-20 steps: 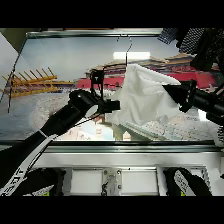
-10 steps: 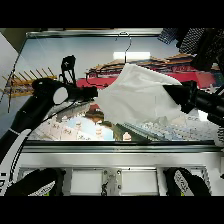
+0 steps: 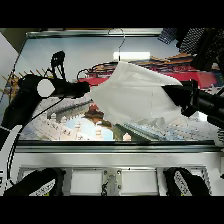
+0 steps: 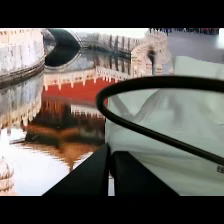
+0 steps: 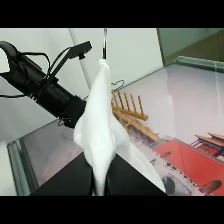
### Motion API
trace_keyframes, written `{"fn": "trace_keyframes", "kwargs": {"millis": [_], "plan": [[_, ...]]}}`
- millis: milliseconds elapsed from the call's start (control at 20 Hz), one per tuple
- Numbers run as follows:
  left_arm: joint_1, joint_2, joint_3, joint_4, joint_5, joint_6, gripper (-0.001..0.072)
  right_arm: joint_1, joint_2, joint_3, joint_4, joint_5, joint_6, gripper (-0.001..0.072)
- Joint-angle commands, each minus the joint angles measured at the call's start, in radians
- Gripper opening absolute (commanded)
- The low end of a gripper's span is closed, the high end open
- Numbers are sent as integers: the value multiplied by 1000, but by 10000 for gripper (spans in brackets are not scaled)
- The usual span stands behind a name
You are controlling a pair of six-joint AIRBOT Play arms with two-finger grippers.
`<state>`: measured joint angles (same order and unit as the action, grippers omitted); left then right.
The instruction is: Fold the clothes and pants, and hang the long-sleeved shirts on hangers.
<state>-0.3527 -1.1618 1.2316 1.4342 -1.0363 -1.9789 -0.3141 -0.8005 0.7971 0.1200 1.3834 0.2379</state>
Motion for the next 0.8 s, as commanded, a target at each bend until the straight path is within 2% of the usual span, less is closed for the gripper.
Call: {"fn": "trace_keyframes", "kwargs": {"millis": [0, 200, 450, 650, 750], "plan": [[41, 0, 0, -16, 9, 27, 14, 6, 5, 0, 32, 6, 41, 11], [114, 0, 0, -23, 8, 38, 14, 6, 25, 0, -22, 11, 66, 11], [121, 1, 1, -23, 7, 63, 14, 6, 34, 0, -104, 11, 92, 11], [121, 2, 26, -23, -24, 85, 14, 6, 33, -1, -243, 10, 86, 11], [120, 2, 82, -22, -61, 112, 14, 6, 33, -20, -266, 10, 54, 11]]}}
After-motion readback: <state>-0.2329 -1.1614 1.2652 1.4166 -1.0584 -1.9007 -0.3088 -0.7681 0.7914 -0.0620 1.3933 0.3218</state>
